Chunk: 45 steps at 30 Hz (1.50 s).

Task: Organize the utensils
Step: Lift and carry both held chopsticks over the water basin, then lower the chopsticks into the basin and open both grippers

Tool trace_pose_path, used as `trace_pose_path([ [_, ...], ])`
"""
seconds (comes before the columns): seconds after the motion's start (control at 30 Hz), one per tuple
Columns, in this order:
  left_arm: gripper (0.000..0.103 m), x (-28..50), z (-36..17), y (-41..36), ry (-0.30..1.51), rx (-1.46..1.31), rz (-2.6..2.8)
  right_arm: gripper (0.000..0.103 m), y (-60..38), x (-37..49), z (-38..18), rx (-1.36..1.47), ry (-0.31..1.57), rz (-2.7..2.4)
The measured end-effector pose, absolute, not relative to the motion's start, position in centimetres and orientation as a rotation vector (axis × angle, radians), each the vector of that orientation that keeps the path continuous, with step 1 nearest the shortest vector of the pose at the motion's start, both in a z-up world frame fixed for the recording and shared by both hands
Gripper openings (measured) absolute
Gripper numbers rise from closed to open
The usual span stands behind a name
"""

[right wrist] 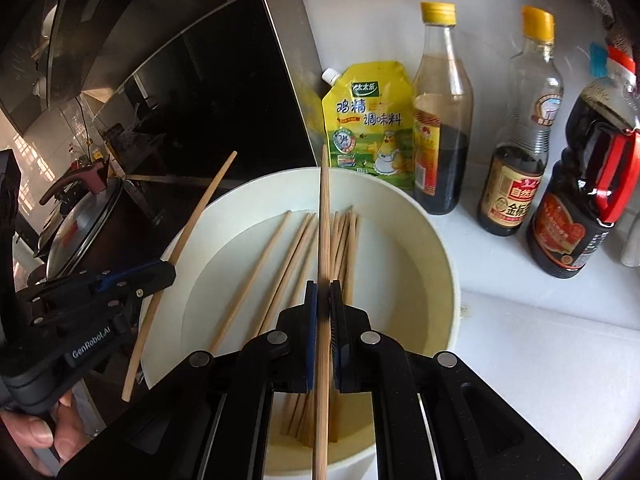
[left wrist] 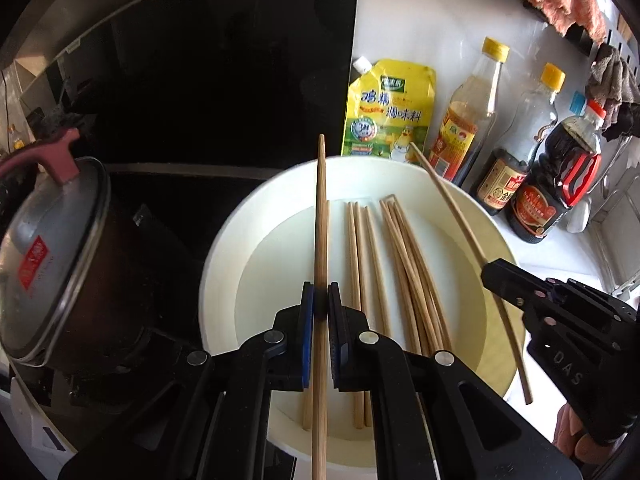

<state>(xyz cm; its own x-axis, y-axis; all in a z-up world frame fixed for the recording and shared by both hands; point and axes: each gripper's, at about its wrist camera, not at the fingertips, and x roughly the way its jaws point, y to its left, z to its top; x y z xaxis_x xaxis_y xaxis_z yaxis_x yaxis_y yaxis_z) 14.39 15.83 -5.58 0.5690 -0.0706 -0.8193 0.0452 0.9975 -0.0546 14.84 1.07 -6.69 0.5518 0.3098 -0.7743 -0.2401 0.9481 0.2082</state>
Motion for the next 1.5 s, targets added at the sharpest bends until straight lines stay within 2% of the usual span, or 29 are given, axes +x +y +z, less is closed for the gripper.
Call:
trace_pose_path([
  [0.3,0.008,16.1,-8.4,15.7,1.017,-0.033,-0.103,0.006,2.4,16.6,-10.0,0.085,1.027,0.285],
  [0.53,0.010,16.2,-8.9,16.1,1.041,-0.032,-0.083,0.007,1.7,16.6,-10.3,0.103,1.034,0.256],
  [0.63,0.031,15.9,-8.5,16.4,1.037,-0.038,-0.063,0.009,1.4,16.2,-9.8,0.099,1.016,0.246],
  [0.67,0.042,15.7,-8.3,16.5,1.033,-0.041,-0.056,0.011,1.3,16.2,-9.6,0.098,1.011,0.243],
  [0.7,0.058,15.6,-8.1,16.6,1.029,-0.045,-0.049,0.012,1.1,16.0,-9.4,0.100,1.005,0.240],
  [0.77,0.073,15.1,-7.5,16.9,1.007,-0.057,-0.034,0.018,0.7,15.6,-8.9,0.103,0.992,0.234],
  [1.33,0.083,11.3,-3.4,15.3,0.969,-0.067,-0.025,0.037,-1.7,10.7,-5.4,0.077,0.946,0.215],
  [1.5,0.085,10.1,-2.4,14.8,0.955,-0.071,-0.010,0.039,-2.1,9.4,-4.4,0.063,0.931,0.209],
])
